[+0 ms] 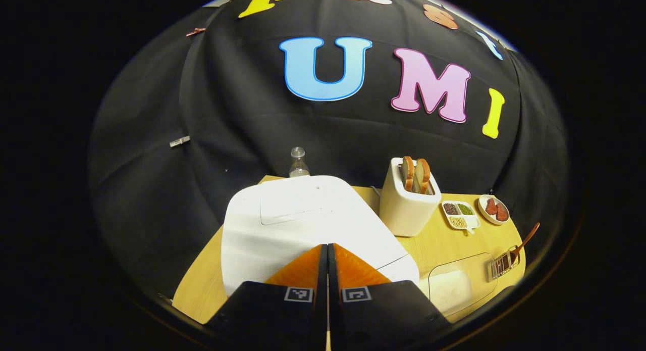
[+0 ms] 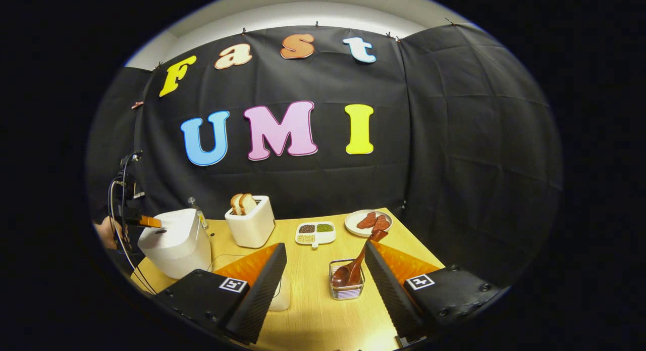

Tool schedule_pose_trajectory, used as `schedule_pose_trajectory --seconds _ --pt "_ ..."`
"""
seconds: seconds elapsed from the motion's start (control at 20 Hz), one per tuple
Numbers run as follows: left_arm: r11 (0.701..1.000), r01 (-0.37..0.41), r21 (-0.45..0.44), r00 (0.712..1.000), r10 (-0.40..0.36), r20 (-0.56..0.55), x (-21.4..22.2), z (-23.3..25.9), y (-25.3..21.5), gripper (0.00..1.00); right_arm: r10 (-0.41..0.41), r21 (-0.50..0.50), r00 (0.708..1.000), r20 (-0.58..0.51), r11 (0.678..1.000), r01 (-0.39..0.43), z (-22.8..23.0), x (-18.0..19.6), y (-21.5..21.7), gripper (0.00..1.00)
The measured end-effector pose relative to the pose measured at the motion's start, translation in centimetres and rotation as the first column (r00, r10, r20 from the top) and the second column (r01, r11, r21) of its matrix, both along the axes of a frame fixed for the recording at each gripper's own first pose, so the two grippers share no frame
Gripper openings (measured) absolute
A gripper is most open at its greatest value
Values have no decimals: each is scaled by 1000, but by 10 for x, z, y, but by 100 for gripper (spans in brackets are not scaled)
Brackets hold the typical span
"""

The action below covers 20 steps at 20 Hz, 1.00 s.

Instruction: Close the left gripper, press the button to open the rice cooker; take a wooden spoon from the chopstick holder with the right hand, scoop a spoonful of rice and pour it into the rice cooker, then put the wooden spoon back into the chopstick holder.

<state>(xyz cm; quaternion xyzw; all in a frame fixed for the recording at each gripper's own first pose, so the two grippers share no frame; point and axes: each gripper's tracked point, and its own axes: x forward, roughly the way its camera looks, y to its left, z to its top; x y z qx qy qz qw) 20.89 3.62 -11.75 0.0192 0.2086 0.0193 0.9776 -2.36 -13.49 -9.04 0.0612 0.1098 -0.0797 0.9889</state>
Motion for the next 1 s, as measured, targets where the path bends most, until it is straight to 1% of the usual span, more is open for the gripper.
schedule_pose_trajectory --seconds 0.15,0.35,0.45,0.55,0.6,0.7,0.85,0.95,1.0 --pt "1000 -9 -11 1000 8 -27 0 -13 4 7 -6 11 1000 -9 1000 7 -4 1 -2 98" --pt "1000 -18 10 1000 18 -18 1 -16 5 8 -2 2 1000 -28 1000 2 -12 3 -5 98" --pt "1000 -24 -6 999 23 -26 3 -20 4 8 6 14 999 -34 1000 -5 -14 4 -5 98" --pt "999 -37 -34 999 36 -14 2 -19 4 8 18 14 999 -45 1000 -18 -20 5 -4 98" --pt "999 -40 -34 999 40 -5 2 -17 5 8 25 12 998 -49 1000 -25 -22 5 -5 98" --pt "998 -60 -20 997 61 42 1 -2 5 8 34 17 998 -46 999 -33 -21 5 -8 98" --pt "995 -96 40 980 87 179 -5 48 2 8 34 33 998 -53 999 -32 -27 10 -19 98" --pt "989 -109 103 963 80 257 -14 83 -2 7 30 28 998 -55 999 -28 -33 15 -28 98" --pt "990 -101 100 956 69 284 -18 94 -10 8 33 20 998 -56 999 -32 -38 19 -31 98"
